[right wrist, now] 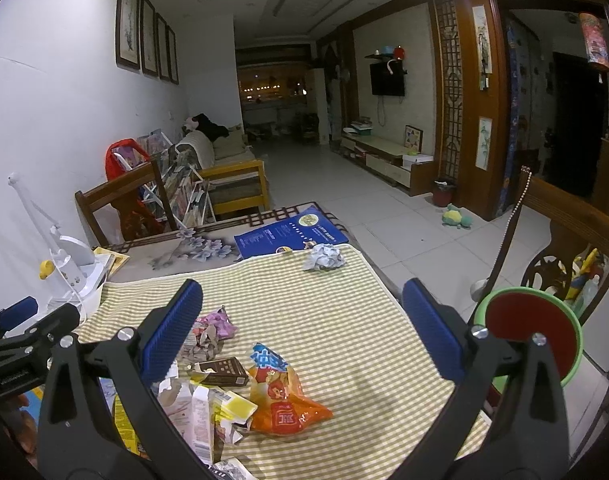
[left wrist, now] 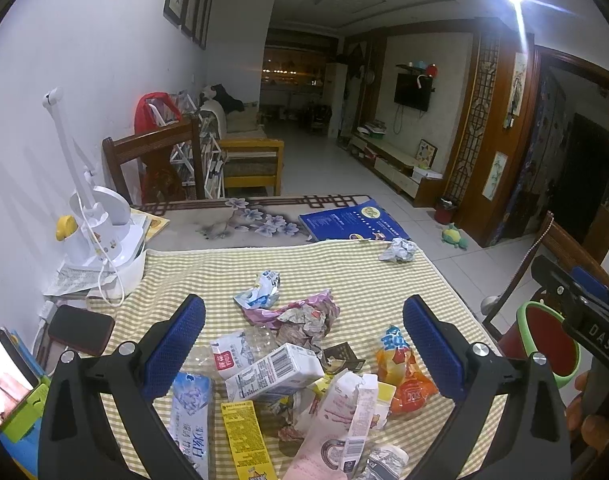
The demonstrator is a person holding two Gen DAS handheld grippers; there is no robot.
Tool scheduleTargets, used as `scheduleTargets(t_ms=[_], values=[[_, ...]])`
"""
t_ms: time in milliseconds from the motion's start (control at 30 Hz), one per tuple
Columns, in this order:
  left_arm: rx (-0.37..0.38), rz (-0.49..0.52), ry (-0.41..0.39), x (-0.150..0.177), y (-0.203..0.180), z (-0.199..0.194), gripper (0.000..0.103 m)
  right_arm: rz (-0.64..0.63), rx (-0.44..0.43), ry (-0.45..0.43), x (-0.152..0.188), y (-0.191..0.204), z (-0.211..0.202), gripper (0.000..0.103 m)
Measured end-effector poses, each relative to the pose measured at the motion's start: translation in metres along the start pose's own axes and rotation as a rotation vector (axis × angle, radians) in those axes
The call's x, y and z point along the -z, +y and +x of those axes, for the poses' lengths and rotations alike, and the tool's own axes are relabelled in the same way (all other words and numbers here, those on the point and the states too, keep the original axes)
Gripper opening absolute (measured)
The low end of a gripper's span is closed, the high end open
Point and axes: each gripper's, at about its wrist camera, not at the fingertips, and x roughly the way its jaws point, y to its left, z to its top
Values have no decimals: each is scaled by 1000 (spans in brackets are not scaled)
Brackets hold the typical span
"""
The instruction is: Collect trash
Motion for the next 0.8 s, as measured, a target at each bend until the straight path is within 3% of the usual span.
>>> scheduleTargets(t_ms=[800], values=[[-5,-1,6,-2,0,1,95,7,10,3,-1,-5,3,99]])
